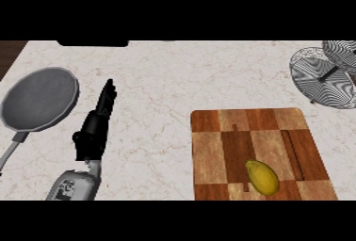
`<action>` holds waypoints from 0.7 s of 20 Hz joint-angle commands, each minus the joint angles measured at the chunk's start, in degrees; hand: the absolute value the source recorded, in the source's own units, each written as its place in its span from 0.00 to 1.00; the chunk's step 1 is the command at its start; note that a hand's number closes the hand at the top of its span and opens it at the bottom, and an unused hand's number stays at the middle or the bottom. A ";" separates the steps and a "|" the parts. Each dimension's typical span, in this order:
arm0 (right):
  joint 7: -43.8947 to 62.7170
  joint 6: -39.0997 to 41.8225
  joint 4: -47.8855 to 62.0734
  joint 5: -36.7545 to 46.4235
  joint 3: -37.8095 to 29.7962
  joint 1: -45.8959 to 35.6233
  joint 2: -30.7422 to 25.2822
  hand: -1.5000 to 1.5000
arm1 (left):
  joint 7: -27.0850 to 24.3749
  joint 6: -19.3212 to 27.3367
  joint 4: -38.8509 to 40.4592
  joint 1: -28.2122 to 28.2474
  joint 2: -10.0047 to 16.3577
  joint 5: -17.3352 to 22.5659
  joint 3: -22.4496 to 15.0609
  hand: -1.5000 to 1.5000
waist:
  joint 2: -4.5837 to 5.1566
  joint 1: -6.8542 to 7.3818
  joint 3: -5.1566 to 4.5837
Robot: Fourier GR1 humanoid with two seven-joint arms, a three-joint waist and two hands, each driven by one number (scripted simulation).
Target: Pick the bell pepper from the cutting board and place it in the tiered basket
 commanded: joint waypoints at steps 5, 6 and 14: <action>-4.80 -7.82 10.27 1.94 -1.45 2.37 -7.40 1.00 | 2.28 -0.47 -1.73 -0.47 0.14 -0.17 0.94 0.50 | 0.07 -0.09 0.03; -3.73 -8.80 11.01 2.49 -0.59 2.28 -5.89 1.00 | 3.06 -1.13 -2.39 -0.94 0.06 0.52 1.21 0.50 | 0.02 -0.06 0.03; -7.74 -13.85 20.71 3.55 -0.75 3.43 -10.15 1.00 | 3.81 -0.62 -2.23 -0.61 0.21 -1.55 1.36 0.50 | 0.05 0.08 0.04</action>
